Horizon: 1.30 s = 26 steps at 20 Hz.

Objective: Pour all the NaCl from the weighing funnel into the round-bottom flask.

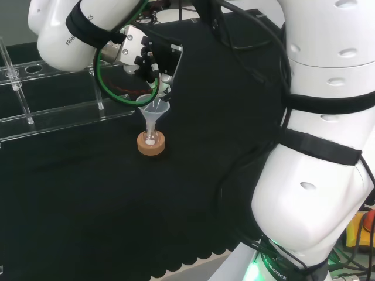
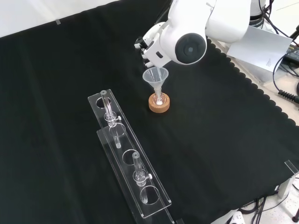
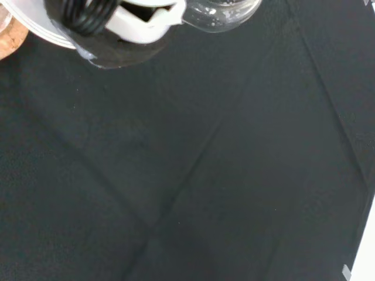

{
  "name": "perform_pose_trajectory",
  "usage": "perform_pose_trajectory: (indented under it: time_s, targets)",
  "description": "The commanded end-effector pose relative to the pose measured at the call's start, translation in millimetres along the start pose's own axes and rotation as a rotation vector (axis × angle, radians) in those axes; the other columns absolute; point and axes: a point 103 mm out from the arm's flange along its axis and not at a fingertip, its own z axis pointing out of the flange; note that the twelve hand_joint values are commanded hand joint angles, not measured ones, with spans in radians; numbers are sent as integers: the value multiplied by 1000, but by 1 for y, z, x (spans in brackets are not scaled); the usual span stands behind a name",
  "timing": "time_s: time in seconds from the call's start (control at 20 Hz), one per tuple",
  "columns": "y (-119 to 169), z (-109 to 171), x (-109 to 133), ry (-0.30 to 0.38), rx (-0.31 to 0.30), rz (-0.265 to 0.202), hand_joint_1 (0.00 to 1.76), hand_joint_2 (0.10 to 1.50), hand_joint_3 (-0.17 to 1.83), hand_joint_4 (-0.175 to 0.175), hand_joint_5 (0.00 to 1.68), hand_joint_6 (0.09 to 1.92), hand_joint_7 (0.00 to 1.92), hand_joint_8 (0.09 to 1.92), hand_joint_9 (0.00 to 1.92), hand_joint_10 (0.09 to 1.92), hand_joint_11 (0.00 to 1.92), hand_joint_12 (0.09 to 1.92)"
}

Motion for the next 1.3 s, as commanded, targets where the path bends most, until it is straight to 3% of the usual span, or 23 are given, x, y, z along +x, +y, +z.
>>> perform_pose_trajectory:
  time_s: [0.05,0.8,1.3]
  targets:
    - [1,-5,4,-78,9,3,1131,762,516,70,1208,734,1265,421,1479,87,1227,750]
    - [3,-16,1,-166,37,17,1129,758,524,75,1207,739,1264,418,1479,87,1225,749]
    - [5,-20,7,-283,57,25,1128,756,529,77,1206,743,1263,417,1479,87,1225,748]
